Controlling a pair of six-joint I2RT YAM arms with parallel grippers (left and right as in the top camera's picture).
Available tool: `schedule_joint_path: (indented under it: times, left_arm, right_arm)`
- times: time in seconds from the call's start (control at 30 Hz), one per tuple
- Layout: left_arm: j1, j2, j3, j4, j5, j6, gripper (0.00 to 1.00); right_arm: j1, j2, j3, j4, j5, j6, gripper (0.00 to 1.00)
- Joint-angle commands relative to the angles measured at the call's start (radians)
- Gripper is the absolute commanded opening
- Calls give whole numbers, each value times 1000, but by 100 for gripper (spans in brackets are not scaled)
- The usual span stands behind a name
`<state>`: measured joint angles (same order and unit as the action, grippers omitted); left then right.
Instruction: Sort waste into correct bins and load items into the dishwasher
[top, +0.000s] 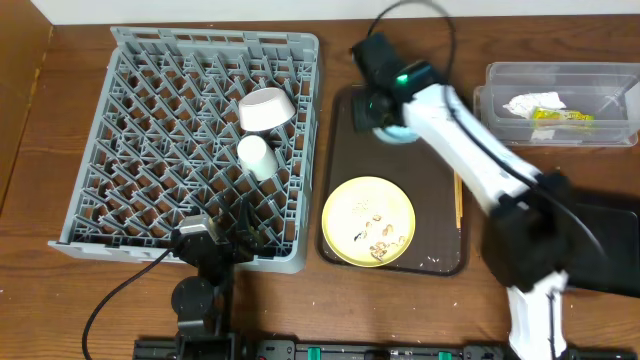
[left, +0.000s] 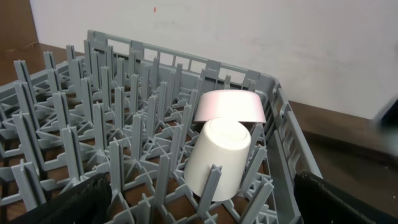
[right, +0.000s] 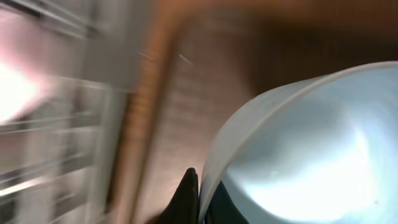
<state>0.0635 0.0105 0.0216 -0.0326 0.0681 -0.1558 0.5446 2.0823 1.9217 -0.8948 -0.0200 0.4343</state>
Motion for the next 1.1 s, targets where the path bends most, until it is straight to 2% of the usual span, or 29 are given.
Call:
schedule_joint_path:
  times: [0.0,0.2,0.53,0.6,0.67,0.73,0.83,0.93,1.07]
  left_arm:
    - [-4,-6,-18,-34,10,13,95]
    - [-4,-6,-18,-33,8,13,95]
    - [-3,-6,-18,-12,-5,11,95]
    - [-3,-6,-18,58,-5,-42,95]
    - [-3,-6,-18,201,-5,-114,95]
    - [-3,-6,-17,391,-13,-138,95]
    - [-3,-6,-15,583,-180,-138,95]
    - [-3,-6,-2,547,-333,-138,95]
    - [0,-6,11,537,-397,-134,95]
  right_arm:
    - [-3,-160,14,-5,-78,-36,1]
    - [16,-220,14,-22,-190,-62,1]
    - [71,-217,13,-7,-221,-62,1]
    - [80,-217,13,-8,-222,-62,1]
    - [88,-217,13,-11,-222,-62,1]
    - [98,-217,13,-15,-225,-62,1]
    - [117,-217,13,-12,-224,-62,1]
    - [130,-217,13,-6,-225,-62,1]
    - [146,-217,13,7,-230,-62,1]
